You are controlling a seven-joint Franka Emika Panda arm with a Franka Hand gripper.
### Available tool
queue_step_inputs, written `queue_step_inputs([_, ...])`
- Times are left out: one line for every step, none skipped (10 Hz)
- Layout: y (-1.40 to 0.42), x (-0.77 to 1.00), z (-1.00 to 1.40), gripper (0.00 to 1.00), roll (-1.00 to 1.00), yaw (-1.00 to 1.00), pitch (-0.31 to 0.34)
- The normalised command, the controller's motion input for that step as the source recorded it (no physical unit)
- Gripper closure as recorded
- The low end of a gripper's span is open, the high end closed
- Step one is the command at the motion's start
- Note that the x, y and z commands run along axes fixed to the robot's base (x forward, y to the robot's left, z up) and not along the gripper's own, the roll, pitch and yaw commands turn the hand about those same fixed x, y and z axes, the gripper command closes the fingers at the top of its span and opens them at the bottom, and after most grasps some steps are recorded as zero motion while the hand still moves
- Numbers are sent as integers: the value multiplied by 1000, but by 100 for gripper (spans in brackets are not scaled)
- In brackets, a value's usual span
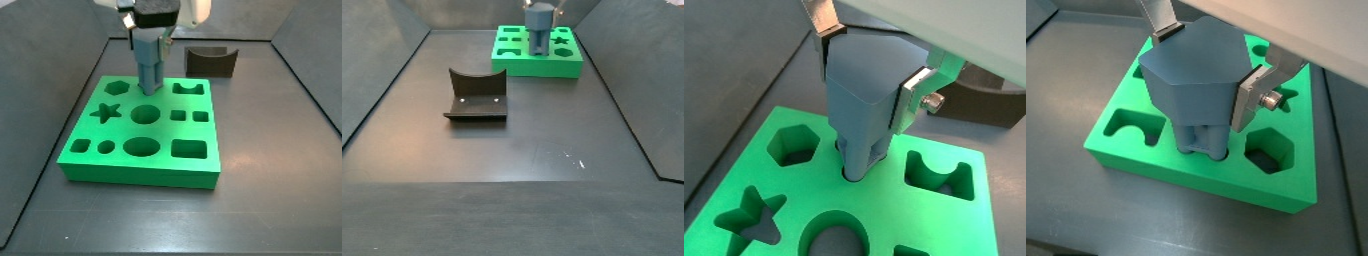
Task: Insert the 3 prong object.
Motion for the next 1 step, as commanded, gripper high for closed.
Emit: queue_step_inputs([0,0,0,100,0,0,0])
